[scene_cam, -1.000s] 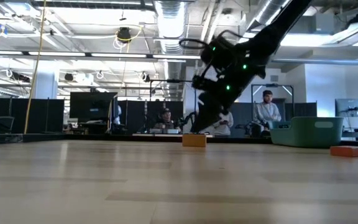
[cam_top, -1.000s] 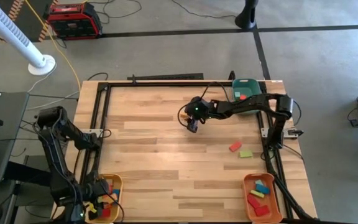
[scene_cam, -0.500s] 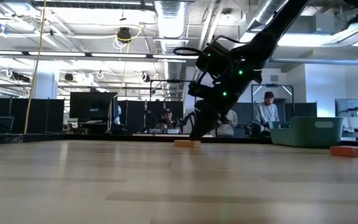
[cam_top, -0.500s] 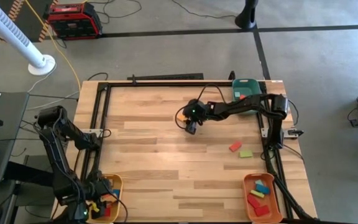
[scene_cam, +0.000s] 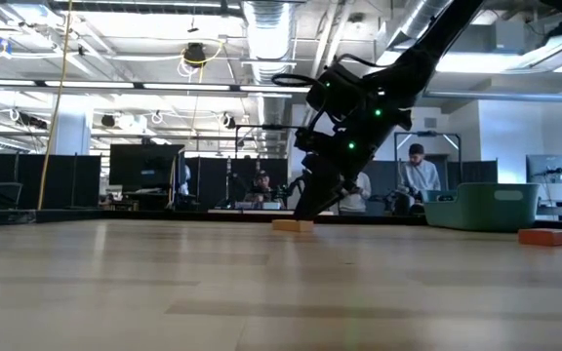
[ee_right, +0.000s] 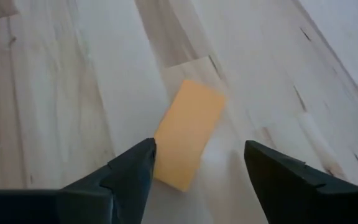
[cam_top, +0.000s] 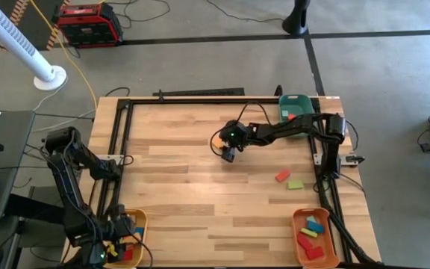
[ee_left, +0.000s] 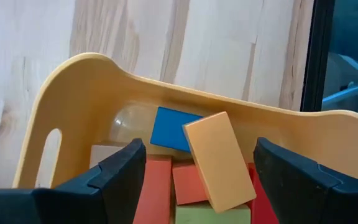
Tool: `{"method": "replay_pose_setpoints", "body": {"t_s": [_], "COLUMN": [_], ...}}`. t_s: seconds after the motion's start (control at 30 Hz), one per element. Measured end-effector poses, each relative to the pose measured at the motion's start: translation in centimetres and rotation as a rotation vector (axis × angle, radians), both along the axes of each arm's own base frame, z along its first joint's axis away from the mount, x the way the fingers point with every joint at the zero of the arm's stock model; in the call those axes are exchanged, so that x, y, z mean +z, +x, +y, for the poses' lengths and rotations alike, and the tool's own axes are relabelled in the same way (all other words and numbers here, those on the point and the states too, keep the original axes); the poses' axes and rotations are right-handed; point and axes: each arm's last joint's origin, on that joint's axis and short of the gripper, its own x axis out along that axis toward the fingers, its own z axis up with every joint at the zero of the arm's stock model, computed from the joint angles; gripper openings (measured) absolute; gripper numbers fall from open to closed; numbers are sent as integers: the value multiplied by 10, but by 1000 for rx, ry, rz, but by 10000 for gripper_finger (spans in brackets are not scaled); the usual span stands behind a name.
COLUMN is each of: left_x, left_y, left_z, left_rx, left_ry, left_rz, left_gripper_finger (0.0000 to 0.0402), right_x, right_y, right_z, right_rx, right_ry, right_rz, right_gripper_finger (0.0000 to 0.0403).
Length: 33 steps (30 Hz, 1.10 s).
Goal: Sort blocks by size
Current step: Put the yellow thin rectangle block into the orange bin
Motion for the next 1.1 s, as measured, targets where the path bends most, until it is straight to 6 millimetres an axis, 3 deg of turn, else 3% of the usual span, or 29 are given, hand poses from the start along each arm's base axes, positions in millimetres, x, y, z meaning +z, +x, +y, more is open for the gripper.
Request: {"method": "replay_pose_setpoints", "body": {"t_s": [0.57,0.87,1.1], "left_x": [0,0,0], "left_y": [0,0,0], "left_z": [0,0,0], "left_rx": [-71,-71,-71], "left_ry": [34,33,33], "left_rz": [-6,-6,-6], "left_gripper_finger": [285,285,285], "right_x": [12,-23,-25], "right_y": [4,13,13], "right_z": [14,19,24], "right_rx": [-10,0,-35], "right_ry": [-64,-12,-61], "right_rz": [-43,-14,16], "right_gripper_finger": [281,281,253]}}
